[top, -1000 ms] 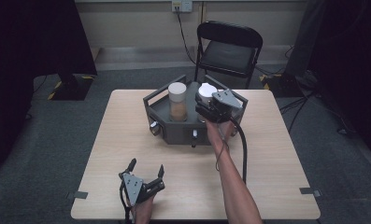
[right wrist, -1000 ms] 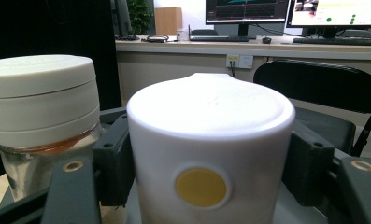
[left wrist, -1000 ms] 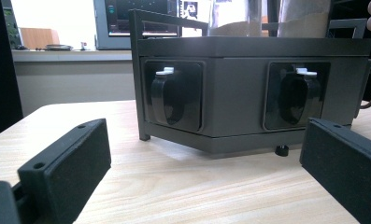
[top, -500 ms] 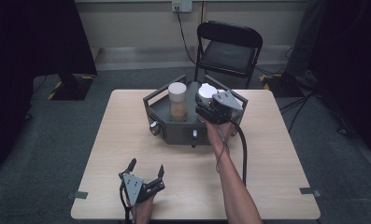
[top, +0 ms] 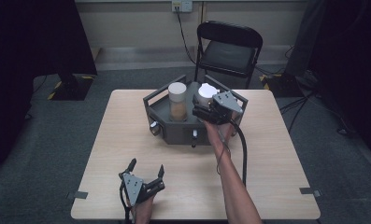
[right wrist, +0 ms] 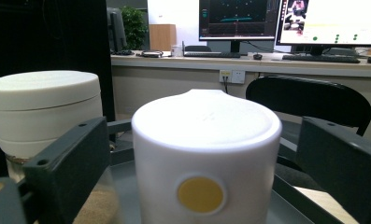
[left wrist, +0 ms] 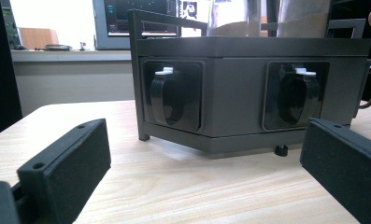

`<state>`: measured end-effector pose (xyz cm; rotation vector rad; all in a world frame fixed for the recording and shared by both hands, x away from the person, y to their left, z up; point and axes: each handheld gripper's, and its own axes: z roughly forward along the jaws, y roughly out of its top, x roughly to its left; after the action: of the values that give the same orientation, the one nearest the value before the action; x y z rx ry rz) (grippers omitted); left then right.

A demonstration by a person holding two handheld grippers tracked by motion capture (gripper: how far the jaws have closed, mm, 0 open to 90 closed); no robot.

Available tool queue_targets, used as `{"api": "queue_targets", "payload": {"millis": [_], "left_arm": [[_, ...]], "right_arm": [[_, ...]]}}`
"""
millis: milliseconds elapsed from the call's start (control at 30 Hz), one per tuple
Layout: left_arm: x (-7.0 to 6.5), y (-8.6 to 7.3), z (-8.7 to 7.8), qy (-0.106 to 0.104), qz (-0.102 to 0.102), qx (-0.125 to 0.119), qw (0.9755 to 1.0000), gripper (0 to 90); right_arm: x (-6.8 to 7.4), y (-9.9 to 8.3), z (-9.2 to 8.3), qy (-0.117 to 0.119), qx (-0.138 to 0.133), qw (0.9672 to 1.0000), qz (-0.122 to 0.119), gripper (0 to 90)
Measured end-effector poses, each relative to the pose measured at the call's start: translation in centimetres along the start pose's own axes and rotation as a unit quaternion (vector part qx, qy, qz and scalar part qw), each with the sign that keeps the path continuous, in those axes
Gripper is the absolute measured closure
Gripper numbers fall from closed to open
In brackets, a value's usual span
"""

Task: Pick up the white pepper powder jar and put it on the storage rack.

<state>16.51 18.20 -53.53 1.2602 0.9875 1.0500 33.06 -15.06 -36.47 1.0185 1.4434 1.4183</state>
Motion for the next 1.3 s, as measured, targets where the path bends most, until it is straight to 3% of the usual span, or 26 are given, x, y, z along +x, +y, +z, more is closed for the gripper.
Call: {"api": "queue_targets", "payload": {"millis": [467,1300], "left_arm": [[0.0,0.0,0.0,0.0,0.0,0.0,1.0,1.2],[0.0,0.0,0.0,0.0,0.0,0.0,1.0,1.2]], "right_arm": [[0.1,-0.2,-0.4,-0.005,0.003,0.9999,-0.012,0.0],[0.1,-0.5,-2.3,-0.009,-0.017,0.9998,0.005,0.0]]}}
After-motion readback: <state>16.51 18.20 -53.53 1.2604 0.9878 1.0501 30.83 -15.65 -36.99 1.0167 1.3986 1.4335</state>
